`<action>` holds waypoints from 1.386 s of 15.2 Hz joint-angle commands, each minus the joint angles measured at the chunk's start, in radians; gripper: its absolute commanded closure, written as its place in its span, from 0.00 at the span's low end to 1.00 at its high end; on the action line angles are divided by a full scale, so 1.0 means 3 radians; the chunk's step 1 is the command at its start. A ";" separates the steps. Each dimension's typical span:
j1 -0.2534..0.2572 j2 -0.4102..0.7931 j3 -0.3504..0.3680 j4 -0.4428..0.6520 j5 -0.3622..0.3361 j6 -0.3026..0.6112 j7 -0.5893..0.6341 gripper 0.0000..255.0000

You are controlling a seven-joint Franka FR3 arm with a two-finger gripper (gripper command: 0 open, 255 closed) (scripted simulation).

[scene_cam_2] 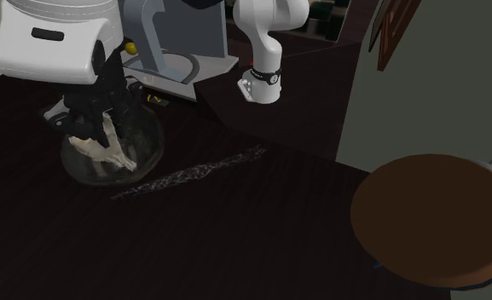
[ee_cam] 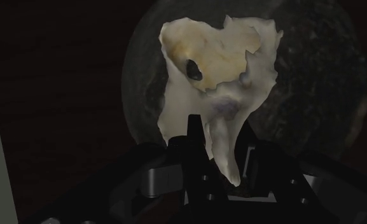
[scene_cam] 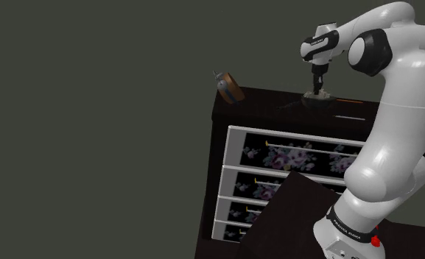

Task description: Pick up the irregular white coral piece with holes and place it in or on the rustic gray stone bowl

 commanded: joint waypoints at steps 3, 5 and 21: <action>0.0000 0.0009 0.0002 -0.0021 0.0003 0.0015 0.0004 1.00; 0.0001 0.0009 0.0002 -0.0021 0.0003 0.0015 0.0004 1.00; 0.0055 -0.0062 0.0013 0.0304 -0.0024 -0.0384 0.0015 0.00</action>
